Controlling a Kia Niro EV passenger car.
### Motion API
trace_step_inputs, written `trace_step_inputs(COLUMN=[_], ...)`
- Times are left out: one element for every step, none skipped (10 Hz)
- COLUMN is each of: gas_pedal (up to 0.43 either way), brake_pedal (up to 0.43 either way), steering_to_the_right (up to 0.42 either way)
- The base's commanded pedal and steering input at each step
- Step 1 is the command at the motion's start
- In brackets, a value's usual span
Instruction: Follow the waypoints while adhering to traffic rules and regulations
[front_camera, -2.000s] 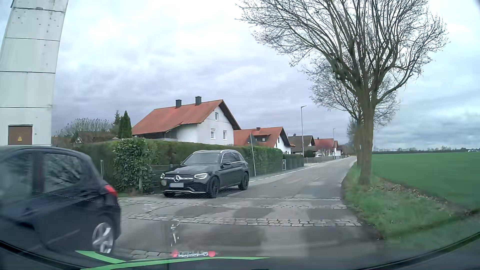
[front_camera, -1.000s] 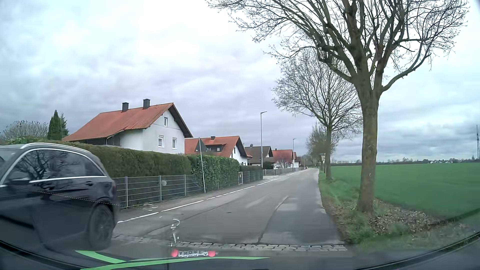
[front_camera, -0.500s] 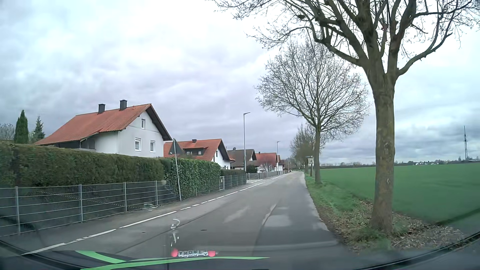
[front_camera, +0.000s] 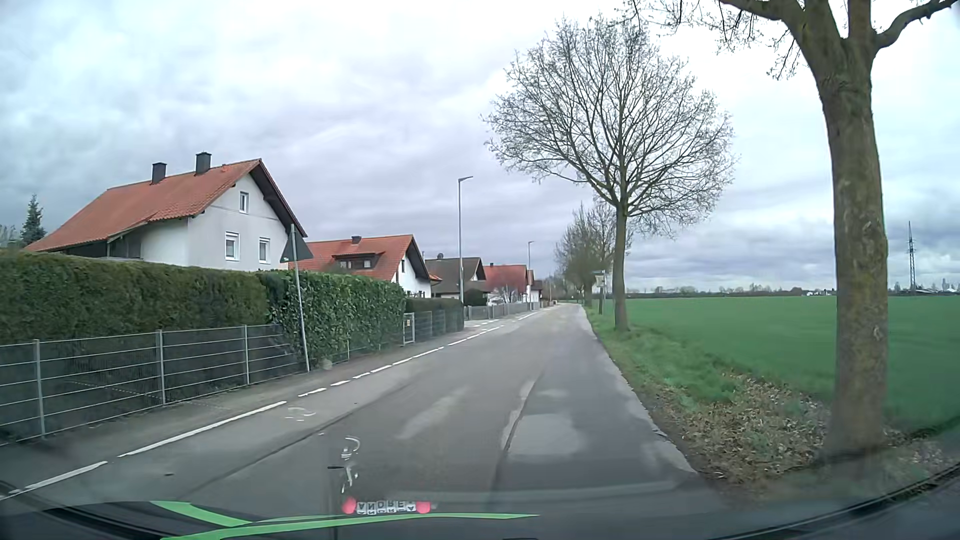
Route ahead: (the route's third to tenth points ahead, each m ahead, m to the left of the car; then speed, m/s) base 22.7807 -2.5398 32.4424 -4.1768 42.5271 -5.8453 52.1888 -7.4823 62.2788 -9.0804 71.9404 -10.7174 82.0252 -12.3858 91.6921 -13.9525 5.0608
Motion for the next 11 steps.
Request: trace_step_inputs(gas_pedal=[0.209, 0.240, 0.228, 0.220, 0.220, 0.220, 0.220, 0.220, 0.220, 0.220, 0.220], brake_pedal=[0.000, 0.000, 0.000, 0.000, 0.000, 0.000, 0.000, 0.000, 0.000, 0.000, 0.000], steering_to_the_right=[0.074, 0.074, 0.074, 0.070, 0.066, 0.063, 0.062, 0.061, 0.060, 0.055, 0.048])
